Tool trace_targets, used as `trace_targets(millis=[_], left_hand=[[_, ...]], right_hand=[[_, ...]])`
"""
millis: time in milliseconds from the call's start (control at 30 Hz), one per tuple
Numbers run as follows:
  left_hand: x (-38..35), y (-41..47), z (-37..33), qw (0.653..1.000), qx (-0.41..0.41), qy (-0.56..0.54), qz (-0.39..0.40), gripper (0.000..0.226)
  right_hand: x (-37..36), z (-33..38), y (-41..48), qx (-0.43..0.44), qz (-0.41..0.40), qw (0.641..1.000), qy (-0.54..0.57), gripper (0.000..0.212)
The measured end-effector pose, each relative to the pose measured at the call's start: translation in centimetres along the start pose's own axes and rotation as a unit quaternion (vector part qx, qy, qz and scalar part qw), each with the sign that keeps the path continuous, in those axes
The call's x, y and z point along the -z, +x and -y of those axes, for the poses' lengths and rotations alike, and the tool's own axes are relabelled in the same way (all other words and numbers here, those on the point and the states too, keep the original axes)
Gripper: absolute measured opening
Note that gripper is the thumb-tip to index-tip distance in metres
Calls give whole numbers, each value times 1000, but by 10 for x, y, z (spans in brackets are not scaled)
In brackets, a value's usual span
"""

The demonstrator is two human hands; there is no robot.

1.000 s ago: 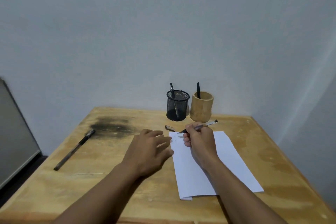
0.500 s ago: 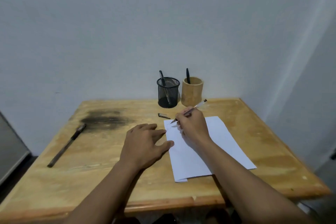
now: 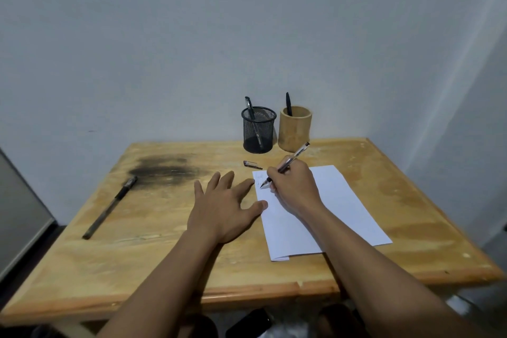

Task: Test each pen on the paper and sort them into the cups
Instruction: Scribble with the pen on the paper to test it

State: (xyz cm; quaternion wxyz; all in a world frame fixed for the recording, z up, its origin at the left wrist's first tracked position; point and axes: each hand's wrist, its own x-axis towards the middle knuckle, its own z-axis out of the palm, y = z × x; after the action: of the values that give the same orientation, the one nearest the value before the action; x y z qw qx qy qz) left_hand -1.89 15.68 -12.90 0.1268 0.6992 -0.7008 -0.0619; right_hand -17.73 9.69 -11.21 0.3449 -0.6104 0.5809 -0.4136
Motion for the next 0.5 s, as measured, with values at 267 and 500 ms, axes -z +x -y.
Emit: trace_targets(millis=[267,500], left_hand=[[-2,5,-1,999,13,34,33,73],[-3,5,-1,999,16,34,26,73]], right_hand=[[2,0,-1,10,15,1000,-12,14],[-1,-2,0,20,20,999,-29,17]])
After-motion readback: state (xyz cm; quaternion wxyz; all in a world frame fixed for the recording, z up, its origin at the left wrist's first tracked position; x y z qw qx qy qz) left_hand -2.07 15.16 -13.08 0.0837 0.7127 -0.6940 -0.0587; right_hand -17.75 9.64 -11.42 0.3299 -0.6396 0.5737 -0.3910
